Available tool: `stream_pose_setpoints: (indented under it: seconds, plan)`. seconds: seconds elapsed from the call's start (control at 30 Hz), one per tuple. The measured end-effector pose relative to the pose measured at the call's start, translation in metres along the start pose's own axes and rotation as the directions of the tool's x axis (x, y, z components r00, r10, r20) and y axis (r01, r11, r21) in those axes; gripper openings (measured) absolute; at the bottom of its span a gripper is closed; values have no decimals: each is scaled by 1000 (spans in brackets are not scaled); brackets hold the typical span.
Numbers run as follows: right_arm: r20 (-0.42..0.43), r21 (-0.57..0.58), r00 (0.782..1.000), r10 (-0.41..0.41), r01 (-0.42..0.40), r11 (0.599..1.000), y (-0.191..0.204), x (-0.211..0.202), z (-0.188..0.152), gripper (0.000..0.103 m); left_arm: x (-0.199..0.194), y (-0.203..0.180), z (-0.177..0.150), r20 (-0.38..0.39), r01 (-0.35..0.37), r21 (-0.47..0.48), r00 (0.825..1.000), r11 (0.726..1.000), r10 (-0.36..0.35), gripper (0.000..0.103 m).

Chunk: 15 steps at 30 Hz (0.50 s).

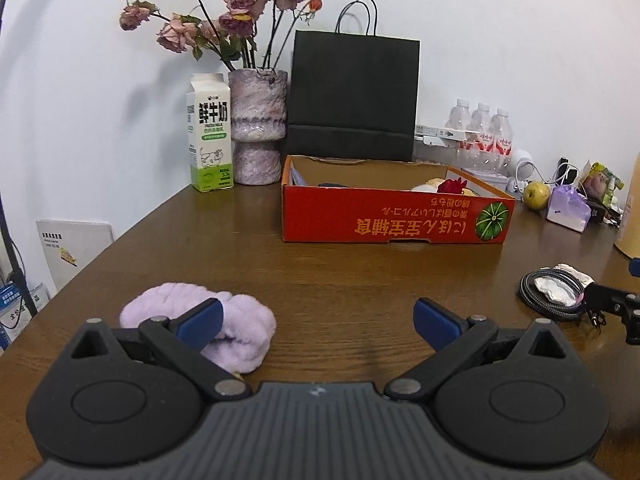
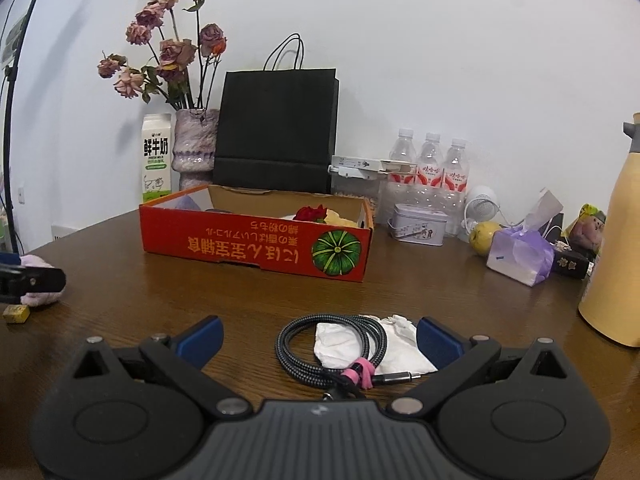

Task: Organize objects
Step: 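Grasp the lavender fuzzy headband on the table with the left tool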

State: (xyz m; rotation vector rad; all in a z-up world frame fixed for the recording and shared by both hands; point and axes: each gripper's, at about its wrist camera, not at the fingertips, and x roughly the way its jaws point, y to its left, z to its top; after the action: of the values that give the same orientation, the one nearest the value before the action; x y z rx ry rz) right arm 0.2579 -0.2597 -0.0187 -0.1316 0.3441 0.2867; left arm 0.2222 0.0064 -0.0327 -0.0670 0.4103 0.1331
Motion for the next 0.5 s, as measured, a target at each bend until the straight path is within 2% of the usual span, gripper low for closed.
stream_pose_setpoints:
  seconds: [0.13,0.27,0.37,0.5]
  plan:
    - [-3,-4,1000,0,0,1000,0,0,0,103,-14,11,-2,9,-13,-3,1000,1000,13,103]
    - [-21,26,1000,6,-5,1000,-5,3,0,103,-18,29,-1,-18,-74,18,997,997,74,103]
    - [-26,47,1000,11,-9,999,-8,5,0,103,-14,41,6,-43,-120,49,992,992,122,103]
    - [-20,65,1000,13,-12,998,-12,5,-1,103,2,45,23,-96,-120,102,987,987,130,103]
